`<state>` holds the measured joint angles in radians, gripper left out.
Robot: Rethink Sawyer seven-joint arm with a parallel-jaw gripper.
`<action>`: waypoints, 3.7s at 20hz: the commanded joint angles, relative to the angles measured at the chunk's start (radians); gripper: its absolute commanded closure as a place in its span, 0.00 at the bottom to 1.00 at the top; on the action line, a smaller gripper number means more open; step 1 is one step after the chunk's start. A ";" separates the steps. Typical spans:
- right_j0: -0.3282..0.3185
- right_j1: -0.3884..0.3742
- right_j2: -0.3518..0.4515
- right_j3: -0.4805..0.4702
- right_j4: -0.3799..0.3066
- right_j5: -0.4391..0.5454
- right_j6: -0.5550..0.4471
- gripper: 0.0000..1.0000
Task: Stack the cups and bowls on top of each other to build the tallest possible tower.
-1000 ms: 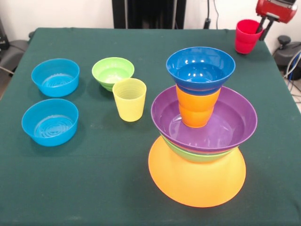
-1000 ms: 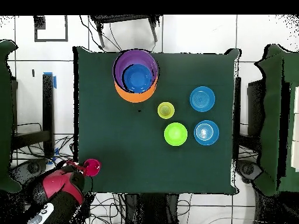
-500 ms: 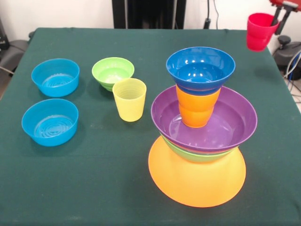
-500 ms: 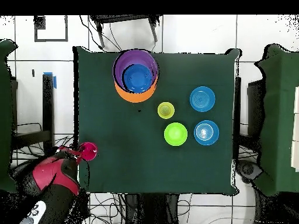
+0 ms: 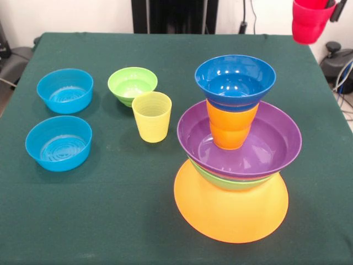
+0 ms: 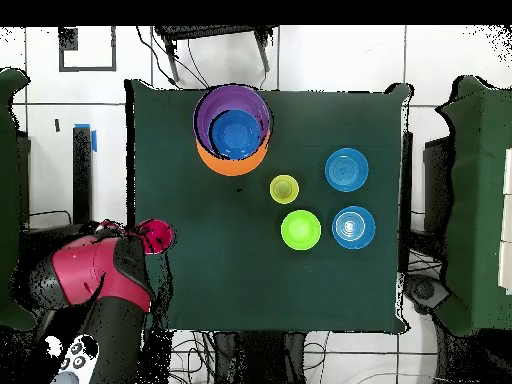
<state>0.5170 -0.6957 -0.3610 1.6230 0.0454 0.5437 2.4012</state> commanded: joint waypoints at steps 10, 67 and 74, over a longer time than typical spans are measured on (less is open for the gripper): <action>-0.190 -0.061 0.235 -0.213 -0.210 0.214 -0.320 1.00; -0.527 -0.031 0.498 -0.282 -0.520 0.158 -0.440 1.00; -0.547 -0.042 0.521 -0.261 -0.540 0.155 -0.455 1.00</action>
<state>-0.0067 -0.7641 0.0531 1.2453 -0.4164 0.7227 2.2260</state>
